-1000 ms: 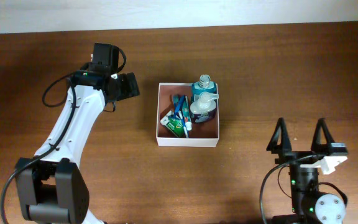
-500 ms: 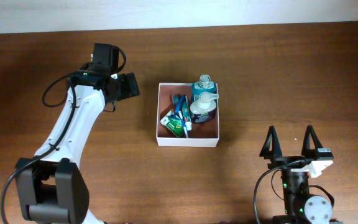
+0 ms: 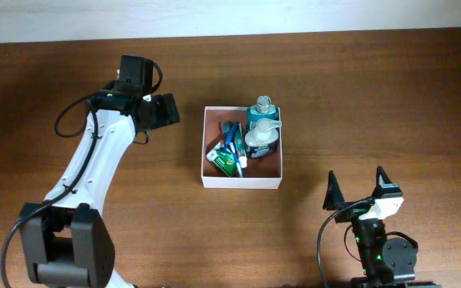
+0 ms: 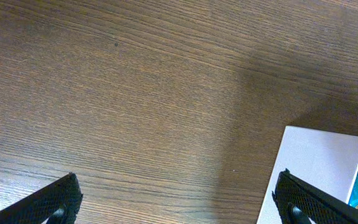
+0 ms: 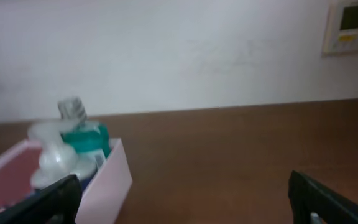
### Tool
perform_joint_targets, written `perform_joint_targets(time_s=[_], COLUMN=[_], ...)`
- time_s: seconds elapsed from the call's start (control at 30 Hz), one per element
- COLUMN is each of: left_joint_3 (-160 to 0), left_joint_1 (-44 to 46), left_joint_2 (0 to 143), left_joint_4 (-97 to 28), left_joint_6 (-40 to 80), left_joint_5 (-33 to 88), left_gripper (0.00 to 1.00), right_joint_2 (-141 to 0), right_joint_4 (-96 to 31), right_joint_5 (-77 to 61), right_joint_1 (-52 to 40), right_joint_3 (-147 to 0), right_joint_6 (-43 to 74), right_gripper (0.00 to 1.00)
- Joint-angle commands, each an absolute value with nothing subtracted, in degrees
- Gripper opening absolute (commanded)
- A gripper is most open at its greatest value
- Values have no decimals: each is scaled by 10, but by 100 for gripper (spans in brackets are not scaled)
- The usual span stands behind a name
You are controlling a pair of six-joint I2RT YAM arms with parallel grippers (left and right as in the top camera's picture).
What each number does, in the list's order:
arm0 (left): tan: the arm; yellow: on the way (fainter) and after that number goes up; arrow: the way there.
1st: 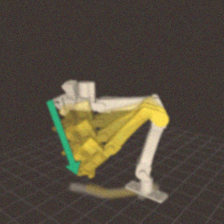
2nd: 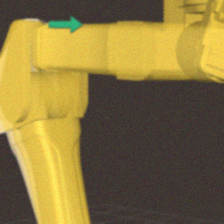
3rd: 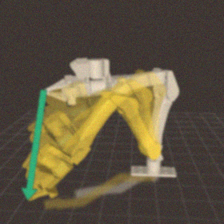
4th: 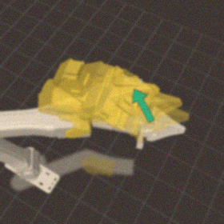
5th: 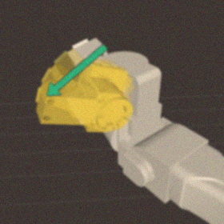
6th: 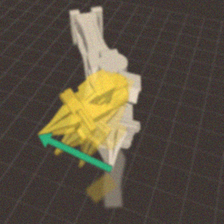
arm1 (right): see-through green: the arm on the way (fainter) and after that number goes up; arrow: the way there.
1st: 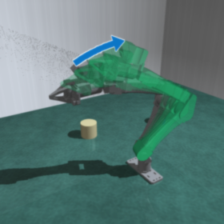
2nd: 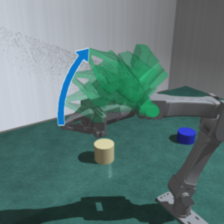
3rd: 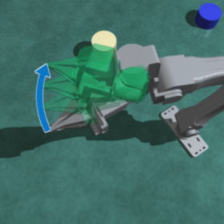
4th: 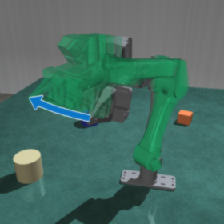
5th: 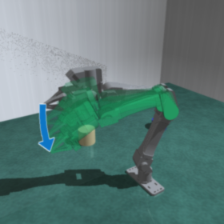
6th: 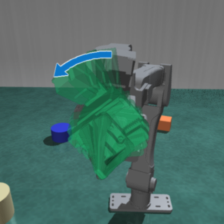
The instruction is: Pack container
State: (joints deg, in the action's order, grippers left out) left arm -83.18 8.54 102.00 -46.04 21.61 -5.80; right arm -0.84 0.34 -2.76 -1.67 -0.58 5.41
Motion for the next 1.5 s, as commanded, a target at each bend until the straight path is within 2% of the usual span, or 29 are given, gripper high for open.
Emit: perform_joint_targets(time_s=[0.0,0.1,1.47], left_joint_3=[-837,-837,-835], left_joint_1=[83,84,85], left_joint_2=[1013,1013,1013], left_joint_4=[-460,-460,-462], left_joint_6=[209,209,209], left_joint_5=[-54,-54,-54], left_gripper=[100,100,100], right_joint_2=[-2,-2,-3], right_joint_4=[-14,-43,-41], right_joint_5=[-43,-43,-43], right_joint_1=[-14,-14,-14], right_joint_3=[-3,-3,-3], right_joint_6=[23,23,23], right_gripper=[98,99,99])
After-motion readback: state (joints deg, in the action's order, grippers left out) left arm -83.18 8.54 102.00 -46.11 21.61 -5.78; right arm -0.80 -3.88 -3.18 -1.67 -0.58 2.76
